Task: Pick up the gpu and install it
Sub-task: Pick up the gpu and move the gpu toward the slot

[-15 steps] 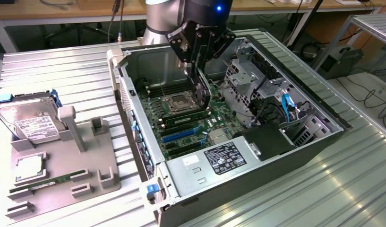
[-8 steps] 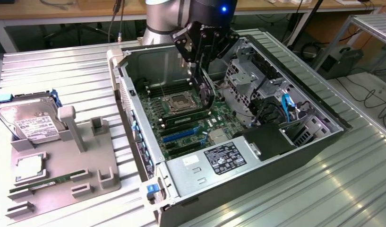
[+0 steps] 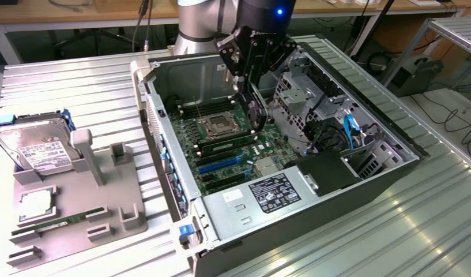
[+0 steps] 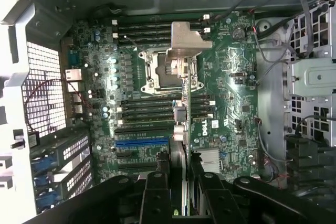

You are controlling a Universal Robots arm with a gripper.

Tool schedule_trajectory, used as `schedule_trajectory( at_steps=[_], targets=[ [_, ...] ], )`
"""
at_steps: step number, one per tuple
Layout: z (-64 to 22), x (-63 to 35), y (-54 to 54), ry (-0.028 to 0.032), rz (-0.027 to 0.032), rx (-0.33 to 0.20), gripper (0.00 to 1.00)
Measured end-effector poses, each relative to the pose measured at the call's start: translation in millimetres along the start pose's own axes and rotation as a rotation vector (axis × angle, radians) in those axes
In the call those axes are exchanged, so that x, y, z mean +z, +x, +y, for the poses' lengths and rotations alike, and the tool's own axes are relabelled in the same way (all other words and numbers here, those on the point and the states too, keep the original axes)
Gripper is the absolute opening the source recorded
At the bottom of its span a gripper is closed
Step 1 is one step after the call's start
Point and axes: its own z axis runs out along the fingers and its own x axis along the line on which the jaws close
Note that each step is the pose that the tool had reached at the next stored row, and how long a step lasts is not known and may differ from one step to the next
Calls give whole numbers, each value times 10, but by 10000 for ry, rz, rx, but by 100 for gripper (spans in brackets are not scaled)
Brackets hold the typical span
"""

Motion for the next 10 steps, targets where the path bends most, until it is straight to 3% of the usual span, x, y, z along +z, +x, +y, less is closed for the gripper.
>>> schedule_trajectory(
  at_steps=[10],
  targets=[
    [10, 16, -94, 7, 0, -14, 26]
  ],
)
